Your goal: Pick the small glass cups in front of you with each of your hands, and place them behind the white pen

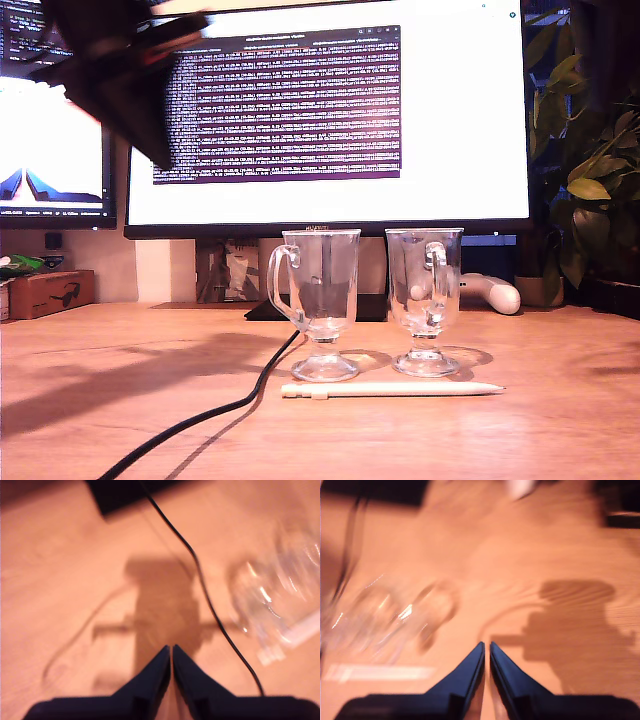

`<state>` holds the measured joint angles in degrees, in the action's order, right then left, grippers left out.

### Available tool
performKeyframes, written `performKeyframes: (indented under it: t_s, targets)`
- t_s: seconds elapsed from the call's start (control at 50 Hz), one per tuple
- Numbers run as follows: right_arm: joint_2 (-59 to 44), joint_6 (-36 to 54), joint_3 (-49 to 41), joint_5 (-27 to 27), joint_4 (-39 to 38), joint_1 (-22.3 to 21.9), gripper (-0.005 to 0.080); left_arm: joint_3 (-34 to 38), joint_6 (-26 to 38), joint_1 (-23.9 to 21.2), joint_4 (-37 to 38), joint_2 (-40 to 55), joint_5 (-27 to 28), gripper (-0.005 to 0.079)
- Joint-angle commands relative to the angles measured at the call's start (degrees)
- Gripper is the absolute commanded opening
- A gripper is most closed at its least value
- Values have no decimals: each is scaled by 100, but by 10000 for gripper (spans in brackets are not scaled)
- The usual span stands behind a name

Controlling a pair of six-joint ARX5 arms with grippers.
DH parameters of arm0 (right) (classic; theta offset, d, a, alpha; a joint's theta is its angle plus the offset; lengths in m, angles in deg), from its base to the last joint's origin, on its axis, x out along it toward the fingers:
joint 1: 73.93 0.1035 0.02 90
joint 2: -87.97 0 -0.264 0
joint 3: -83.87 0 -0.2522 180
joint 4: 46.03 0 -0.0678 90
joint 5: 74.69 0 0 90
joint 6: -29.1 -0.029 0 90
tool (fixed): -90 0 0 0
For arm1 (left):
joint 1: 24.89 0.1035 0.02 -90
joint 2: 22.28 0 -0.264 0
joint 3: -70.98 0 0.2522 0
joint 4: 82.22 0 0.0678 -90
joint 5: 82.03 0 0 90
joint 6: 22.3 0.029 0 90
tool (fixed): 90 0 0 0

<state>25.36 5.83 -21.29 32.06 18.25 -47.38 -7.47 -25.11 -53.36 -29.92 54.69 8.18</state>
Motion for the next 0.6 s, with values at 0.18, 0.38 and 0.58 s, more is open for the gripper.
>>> performKeyframes:
  t_s: [0.18,0.38,0.58]
  targets:
    - [442,1180,-1040,-717,-1220,-922,-13,1539,321,669,-1084,-1064,107,-19]
    - [717,1749,-1235,-1172,-1491,-2013,-13,2374,457,1552,-1615,-1917,450,-19]
    - [1228,2076,-1458,-2006,-1803,-2999,-13,2726,428,2507,-1764,-2686,1106,-19]
